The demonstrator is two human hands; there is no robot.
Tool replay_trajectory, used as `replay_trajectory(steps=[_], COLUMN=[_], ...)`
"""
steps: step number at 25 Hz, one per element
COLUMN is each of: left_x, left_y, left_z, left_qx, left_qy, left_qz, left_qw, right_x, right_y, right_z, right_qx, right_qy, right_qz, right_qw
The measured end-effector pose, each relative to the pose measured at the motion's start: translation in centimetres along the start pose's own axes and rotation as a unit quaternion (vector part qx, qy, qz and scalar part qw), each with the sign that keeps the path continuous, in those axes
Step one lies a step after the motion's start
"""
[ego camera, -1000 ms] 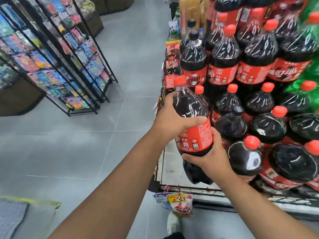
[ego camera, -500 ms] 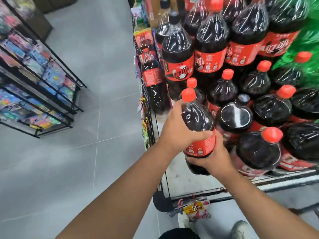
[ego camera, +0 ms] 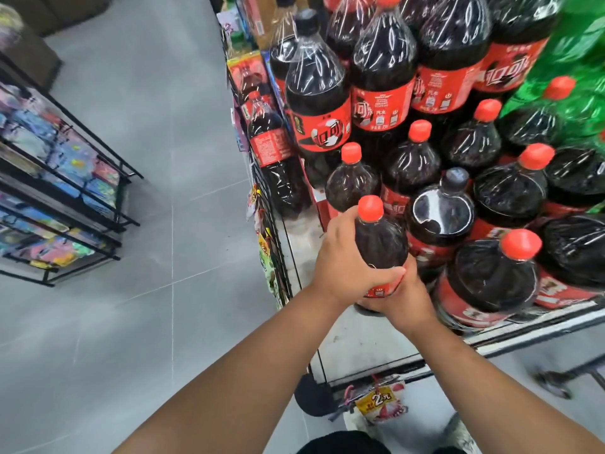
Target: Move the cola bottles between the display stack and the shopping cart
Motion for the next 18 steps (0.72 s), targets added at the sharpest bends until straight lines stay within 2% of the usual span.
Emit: replay_trajectory(steps=[5, 8, 10, 11, 13, 15, 18], left_x=[0.6, 0.8, 1.0, 1.1, 1.4, 1.4, 1.5], left_y=[-0.8, -1.2, -1.4, -1.4, -1.4, -1.4, -1.3], left_z=[-0.9, -1.6, -1.9, -2.0, -2.1, -2.2, -2.3], left_qx=[0.001, 0.004, 0.001, -0.001, -0.001, 0.0, -0.001], left_qy=[-0.023, -0.035, -0.034, -0.036, -0.047, -0.054, -0.067], left_qz=[0.004, 0.01, 0.005, 0.001, -0.005, -0.006, -0.002], left_qw=[1.0, 0.999, 0.999, 0.999, 0.999, 0.999, 0.998], right_x=[0.9, 1.0, 1.4, 1.7, 2.6, 2.8, 2.3], right_y=[-0.2, 0.3, 0.4, 0.2, -0.2, -0.5, -0.3], right_z=[0.8, 1.2, 1.7, 1.9, 2.0, 2.0, 3.6], right_qx=[-0.005, -0.132, -0.167, -0.16, -0.076, -0.071, -0.174], right_qy=[-0.005, -0.001, -0.006, -0.001, -0.007, -0.026, -0.084], right_qz=[0.016, 0.039, 0.06, 0.058, 0.06, 0.103, 0.115], right_qw=[1.0, 0.991, 0.984, 0.985, 0.995, 0.992, 0.974])
Point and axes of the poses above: each hand's wrist, its own x-axis towards the middle knuckle, its own y-axis out of the back of the hand, z = x × y, the point moved 5 cm from there along x, towards the middle knuckle, and after that the axes turned 7 degrees about -x, right-handed, at the moved point
